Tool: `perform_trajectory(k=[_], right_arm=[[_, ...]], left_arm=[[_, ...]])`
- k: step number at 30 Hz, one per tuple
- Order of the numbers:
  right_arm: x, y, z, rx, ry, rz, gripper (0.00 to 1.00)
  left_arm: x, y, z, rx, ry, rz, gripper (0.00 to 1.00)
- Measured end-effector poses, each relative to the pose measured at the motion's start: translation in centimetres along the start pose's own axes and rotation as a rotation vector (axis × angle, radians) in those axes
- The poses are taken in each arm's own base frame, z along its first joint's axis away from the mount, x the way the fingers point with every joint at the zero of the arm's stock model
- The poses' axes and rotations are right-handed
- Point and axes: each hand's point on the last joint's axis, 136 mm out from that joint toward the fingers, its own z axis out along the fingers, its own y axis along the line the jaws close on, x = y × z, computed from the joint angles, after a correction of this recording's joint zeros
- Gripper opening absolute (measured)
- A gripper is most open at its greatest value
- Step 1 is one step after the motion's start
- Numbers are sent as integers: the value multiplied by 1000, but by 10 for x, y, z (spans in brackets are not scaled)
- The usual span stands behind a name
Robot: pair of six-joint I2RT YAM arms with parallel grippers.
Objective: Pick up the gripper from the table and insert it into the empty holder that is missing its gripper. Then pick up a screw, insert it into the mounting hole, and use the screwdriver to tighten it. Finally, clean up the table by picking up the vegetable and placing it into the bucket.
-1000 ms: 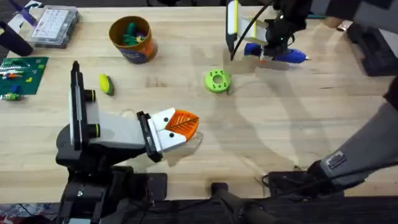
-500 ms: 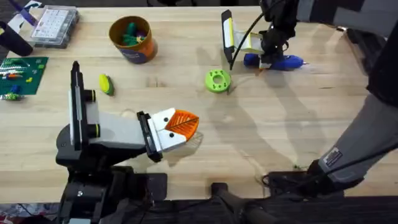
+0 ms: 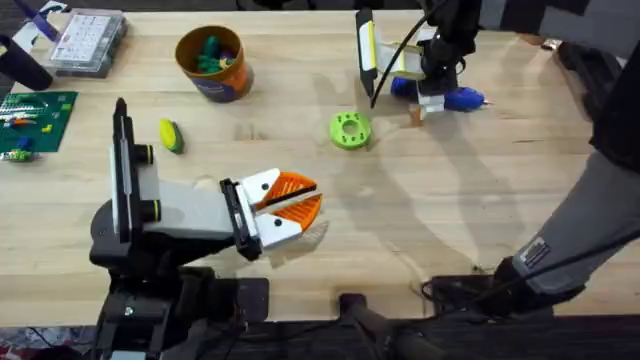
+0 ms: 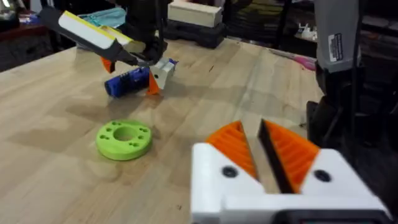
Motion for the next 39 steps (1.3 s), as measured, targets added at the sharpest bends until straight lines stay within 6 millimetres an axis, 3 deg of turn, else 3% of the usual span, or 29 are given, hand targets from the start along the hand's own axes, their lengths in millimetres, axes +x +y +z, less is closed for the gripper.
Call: perform_trajectory(k=[2, 6, 7, 15, 21, 27, 33, 37, 39], right_arm=[[-1, 0, -1, 2, 7, 0, 995], [-8, 1, -13, 20, 10, -6, 995], [-11, -1, -20, 37, 6, 0, 995], [-31, -21, -109, 236, -93, 146, 995], [-37, -24, -168, 349, -181, 260, 996], [-61, -21, -239, 496, -330, 294, 996], [-81, -7, -319, 602, -570, 445, 996], [-88, 13, -352, 574, -710, 596, 995], [-84, 25, -356, 525, -737, 699, 996]], left_arm=[[0, 0, 0, -2, 0, 5, 361], [0, 0, 0, -1, 0, 2, 943], [0, 0, 0, -1, 0, 3, 973], [-1, 2, 0, -11, -2, 5, 986], [-28, 8, -1, -53, -83, 17, 986], [-33, 22, -4, -151, -76, -71, 986], [-68, 30, -12, -265, -36, -56, 986], [-81, 43, -15, -337, 42, -79, 986], [-84, 52, -15, -367, 98, -115, 986]])
